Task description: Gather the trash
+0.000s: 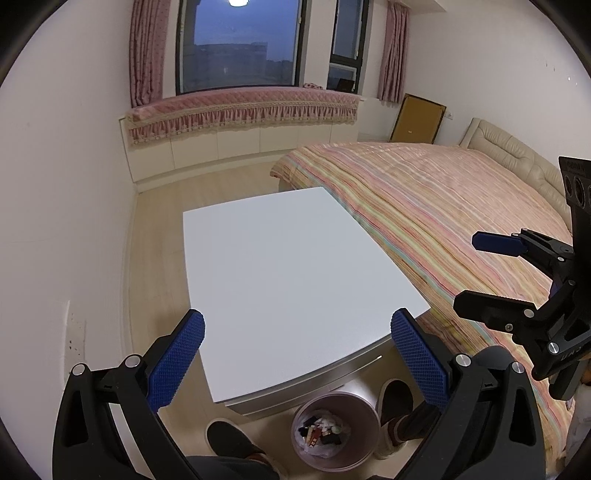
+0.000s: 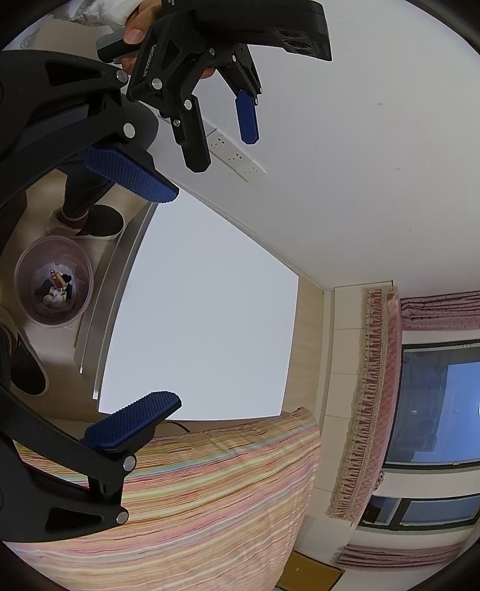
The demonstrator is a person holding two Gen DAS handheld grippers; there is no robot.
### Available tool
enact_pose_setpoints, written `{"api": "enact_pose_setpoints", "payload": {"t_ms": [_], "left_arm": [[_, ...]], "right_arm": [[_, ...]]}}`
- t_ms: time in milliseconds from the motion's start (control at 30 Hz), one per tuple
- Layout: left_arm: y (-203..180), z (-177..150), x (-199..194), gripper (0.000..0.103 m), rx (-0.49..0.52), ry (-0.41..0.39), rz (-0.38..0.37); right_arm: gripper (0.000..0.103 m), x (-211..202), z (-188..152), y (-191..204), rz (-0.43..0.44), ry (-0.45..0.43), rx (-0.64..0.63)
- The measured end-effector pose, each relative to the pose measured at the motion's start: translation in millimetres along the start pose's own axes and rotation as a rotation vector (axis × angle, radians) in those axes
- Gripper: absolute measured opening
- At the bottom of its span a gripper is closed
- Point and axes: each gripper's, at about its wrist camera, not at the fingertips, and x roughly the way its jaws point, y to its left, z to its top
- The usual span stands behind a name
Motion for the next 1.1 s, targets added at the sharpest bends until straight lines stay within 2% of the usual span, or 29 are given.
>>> {"api": "enact_pose_setpoints", "payload": {"t_ms": [1100], "left_arm": [[-6.2, 0.2, 1.9, 0.097, 0.005, 0.008, -0.008]], "right_arm": [[0.100, -0.3, -0.9, -1.7, -0.001, 0.005, 0.000]]}}
